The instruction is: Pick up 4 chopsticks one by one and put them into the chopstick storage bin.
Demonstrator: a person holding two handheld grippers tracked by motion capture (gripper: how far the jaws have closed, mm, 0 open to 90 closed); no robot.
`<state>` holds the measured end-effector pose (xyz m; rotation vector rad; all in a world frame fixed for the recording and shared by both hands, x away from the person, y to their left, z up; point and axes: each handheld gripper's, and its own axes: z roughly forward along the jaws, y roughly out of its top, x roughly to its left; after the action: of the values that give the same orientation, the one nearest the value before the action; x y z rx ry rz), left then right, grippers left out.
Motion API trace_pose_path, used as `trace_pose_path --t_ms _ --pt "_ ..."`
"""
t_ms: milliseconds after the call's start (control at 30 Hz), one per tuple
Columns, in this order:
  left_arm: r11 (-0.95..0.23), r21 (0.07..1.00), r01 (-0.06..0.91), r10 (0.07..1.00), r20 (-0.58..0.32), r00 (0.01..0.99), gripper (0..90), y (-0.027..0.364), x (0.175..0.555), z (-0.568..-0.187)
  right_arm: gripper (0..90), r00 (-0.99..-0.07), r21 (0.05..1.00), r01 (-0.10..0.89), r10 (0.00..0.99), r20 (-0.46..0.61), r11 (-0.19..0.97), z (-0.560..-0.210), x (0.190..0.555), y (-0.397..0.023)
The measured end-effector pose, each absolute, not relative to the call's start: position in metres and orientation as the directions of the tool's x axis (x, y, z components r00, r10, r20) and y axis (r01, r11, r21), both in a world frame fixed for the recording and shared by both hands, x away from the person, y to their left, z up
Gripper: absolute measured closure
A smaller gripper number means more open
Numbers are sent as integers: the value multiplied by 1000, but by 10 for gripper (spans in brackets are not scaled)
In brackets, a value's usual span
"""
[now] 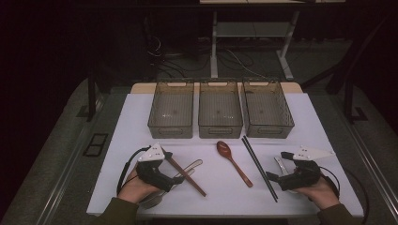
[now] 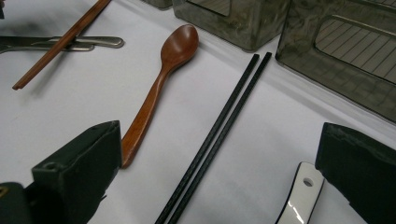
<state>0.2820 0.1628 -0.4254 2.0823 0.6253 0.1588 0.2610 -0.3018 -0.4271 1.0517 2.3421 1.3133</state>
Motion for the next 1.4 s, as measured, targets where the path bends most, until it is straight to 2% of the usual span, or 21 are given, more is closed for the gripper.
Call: trace_pose_path --t_ms 200,367,767,867,1067,1167,1200,1233,1400 --pt "-448 815 369 491 -121 863 3 163 284 -425 6 -707 824 469 694 135 318 -427 263 -304" --pt "-446 817 366 489 -120 864 39 164 286 -424 6 -709 825 469 691 139 314 -427 264 -303" --pt "-480 795 371 483 -113 868 209 166 296 -425 7 -705 828 469 695 141 307 -426 263 -304" --pt "-483 794 370 484 -110 868 273 166 298 -426 7 -701 826 474 698 145 305 -426 263 -304" --pt "-486 790 375 500 -101 860 456 167 305 -426 7 -699 826 476 700 147 302 -426 263 -304" --pt "-506 772 385 515 -88 853 548 167 311 -428 7 -699 827 476 700 147 301 -426 264 -304" --pt "-510 767 389 522 -83 849 548 167 312 -429 7 -699 827 476 700 147 301 -426 264 -304" --pt "-511 761 399 535 -82 841 606 168 315 -429 7 -698 825 477 701 147 302 -426 264 -304" --pt "-518 750 411 568 -57 821 733 170 325 -427 7 -694 825 479 704 148 299 -426 264 -305"
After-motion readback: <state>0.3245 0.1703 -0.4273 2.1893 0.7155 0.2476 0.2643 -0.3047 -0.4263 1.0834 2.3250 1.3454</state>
